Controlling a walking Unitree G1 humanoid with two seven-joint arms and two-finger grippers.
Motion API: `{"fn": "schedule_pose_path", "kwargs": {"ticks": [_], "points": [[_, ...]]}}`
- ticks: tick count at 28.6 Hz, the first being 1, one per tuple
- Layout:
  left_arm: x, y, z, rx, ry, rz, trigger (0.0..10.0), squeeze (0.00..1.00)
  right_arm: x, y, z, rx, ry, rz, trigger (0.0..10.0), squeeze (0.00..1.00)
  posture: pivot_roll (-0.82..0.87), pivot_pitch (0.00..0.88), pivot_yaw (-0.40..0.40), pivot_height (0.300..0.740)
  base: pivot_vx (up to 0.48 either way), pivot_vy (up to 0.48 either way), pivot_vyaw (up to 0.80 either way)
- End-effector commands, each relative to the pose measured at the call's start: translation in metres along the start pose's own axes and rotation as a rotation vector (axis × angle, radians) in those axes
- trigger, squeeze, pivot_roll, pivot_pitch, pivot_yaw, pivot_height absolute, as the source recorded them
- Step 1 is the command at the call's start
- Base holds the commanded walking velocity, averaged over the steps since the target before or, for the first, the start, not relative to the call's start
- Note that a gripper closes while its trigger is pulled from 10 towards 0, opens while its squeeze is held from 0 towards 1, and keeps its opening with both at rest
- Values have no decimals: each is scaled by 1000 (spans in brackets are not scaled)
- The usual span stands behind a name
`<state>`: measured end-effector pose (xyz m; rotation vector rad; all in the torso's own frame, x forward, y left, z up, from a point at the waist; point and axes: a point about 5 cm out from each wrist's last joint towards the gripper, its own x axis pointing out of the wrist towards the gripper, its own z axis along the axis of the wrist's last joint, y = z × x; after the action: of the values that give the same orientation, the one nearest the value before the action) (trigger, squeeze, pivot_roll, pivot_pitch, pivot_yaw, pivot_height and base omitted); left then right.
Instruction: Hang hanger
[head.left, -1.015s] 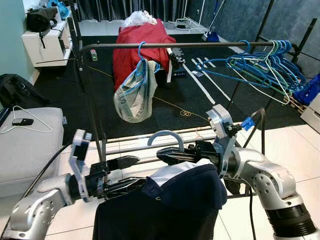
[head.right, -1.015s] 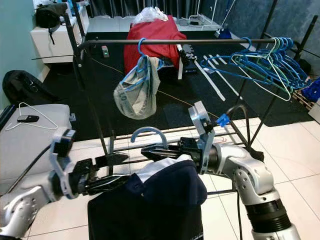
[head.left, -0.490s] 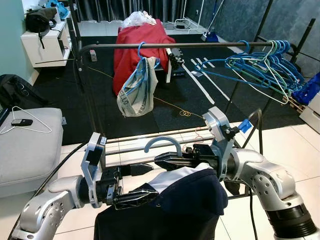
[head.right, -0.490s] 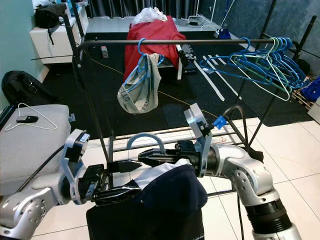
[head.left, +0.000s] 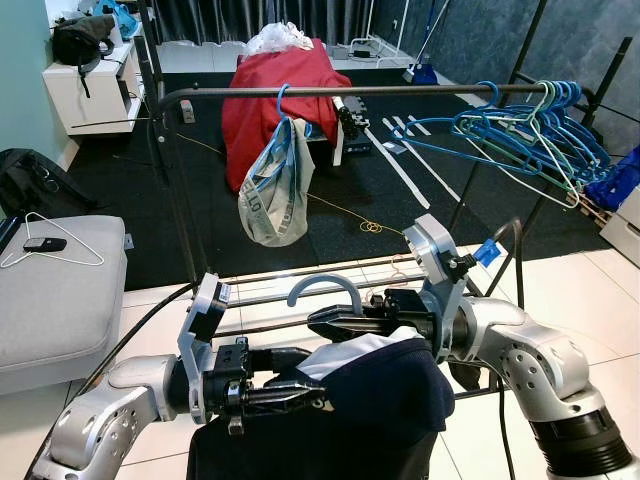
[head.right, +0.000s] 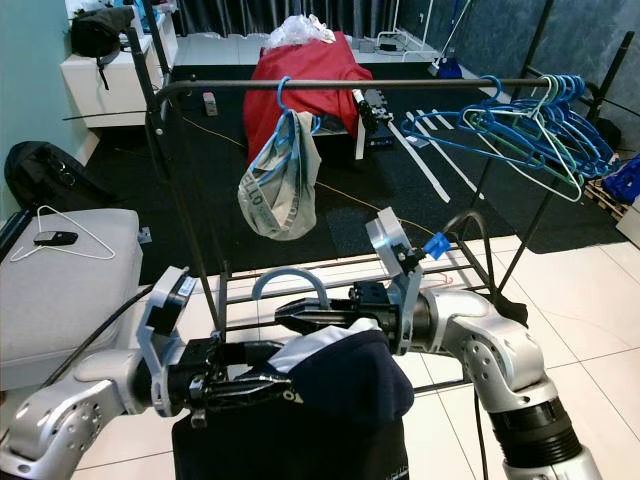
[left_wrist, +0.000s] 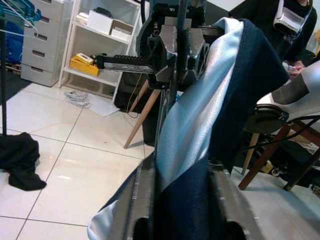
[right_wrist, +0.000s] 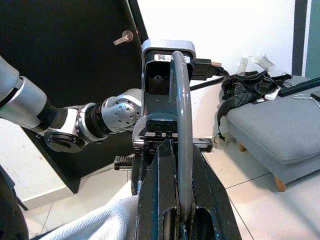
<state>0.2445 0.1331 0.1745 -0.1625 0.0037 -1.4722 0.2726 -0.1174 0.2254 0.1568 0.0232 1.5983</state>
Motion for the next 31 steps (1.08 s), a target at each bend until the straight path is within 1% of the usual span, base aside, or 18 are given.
{"fn": "schedule_pose_path", "kwargs": {"ticks": [1,2,9,13,14,15,16,17,18,19,20,21,22,29,31], "points": [[1,0,-3,-1,16,-4,980,0,3,1,7,-40,-4,13,0,0,-94,93,-37,740,0,0,0],[1,1,-3,1,13,-1,0,0,3,0,7,-42,-6,12,0,0,-93,93,-37,740,0,0,0],[-1,2,1,3,-7,-1,0,0,3,0,7,-45,-9,10,0,0,-92,92,-37,740,0,0,0],[-1,3,3,28,-10,3,0,0,3,0,6,-53,6,10,0,0,-92,93,-37,740,0,0,0],[-1,4,5,41,-10,6,0,0,3,0,5,-56,15,10,1137,0,-93,91,-37,740,0,0,0],[-1,6,9,69,-16,17,0,0,2,0,3,-67,37,6,7647,0,-95,90,-37,740,0,0,0],[-1,6,9,69,-16,17,0,0,2,0,3,-67,37,6,7647,0,-95,90,-37,740,0,0,0],[-1,8,12,86,-24,27,0,0,2,-1,2,-74,50,2,10000,196,-97,88,-36,740,0,0,0],[-1,9,15,100,-32,32,0,0,1,-1,0,-81,62,-4,10000,686,-99,87,-36,740,0,0,0],[-1,9,17,108,-37,35,0,0,1,-1,-1,-85,68,-9,10000,686,-99,87,-36,740,0,0,0],[-2,10,19,113,-39,34,0,0,0,-2,-1,-87,73,-12,10000,937,-100,87,-36,740,0,0,0],[-2,10,20,114,-40,33,0,0,0,-2,-1,-87,75,-14,10000,937,-100,87,-36,740,0,0,0],[-2,10,20,114,-42,32,0,0,0,-2,-1,-87,77,-16,10000,1000,-100,87,-36,740,0,0,0],[-1,9,22,123,-53,31,0,0,-2,-2,-3,-88,92,-21,10000,1000,-102,89,-37,740,0,0,0],[-1,10,22,126,-53,29,0,0,-4,-2,-4,-108,104,-33,10000,1000,-103,90,-37,740,0,0,0]]}}
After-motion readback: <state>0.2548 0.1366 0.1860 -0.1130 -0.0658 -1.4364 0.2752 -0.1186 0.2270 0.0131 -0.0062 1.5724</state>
